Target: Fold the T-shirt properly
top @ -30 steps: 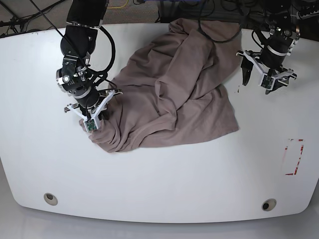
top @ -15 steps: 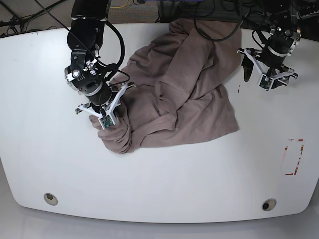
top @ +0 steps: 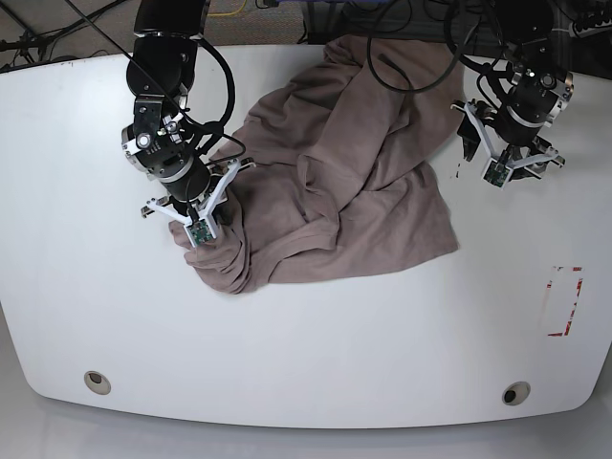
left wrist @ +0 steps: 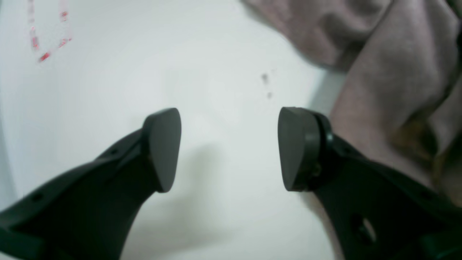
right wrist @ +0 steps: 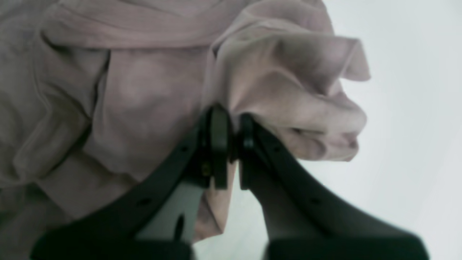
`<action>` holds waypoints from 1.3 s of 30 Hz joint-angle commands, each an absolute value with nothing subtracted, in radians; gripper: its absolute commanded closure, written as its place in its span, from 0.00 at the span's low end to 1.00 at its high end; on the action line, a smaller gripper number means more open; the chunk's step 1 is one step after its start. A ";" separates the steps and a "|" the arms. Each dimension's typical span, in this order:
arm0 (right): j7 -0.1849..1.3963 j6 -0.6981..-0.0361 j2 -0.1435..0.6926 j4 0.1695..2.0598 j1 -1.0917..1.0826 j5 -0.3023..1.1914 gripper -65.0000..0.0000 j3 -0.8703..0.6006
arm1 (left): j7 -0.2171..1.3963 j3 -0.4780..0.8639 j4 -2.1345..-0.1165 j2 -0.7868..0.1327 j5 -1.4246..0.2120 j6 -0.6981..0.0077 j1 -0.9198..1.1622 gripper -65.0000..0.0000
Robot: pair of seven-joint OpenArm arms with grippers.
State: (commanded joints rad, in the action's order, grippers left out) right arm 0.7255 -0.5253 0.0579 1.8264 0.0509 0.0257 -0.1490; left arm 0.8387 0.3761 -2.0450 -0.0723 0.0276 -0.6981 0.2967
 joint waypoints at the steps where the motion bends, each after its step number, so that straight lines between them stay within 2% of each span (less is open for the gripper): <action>1: 0.724 -0.525 0.058 1.825 0.051 0.027 0.98 -0.150 | 0.839 0.377 -2.044 -0.074 0.018 -0.698 0.300 0.39; 11: 0.745 -0.524 0.063 1.841 0.043 0.041 0.98 -0.161 | 0.842 0.387 -2.029 -0.077 -0.104 -0.698 0.292 0.37; 31: 0.753 -0.520 0.062 1.846 0.048 0.032 0.98 -0.152 | 0.795 0.375 -1.934 0.012 -0.045 -0.698 0.291 0.40; 39: 0.752 -0.520 0.062 1.845 0.043 0.028 0.98 -0.138 | 0.779 0.383 -1.875 0.021 -0.040 -0.698 0.295 0.40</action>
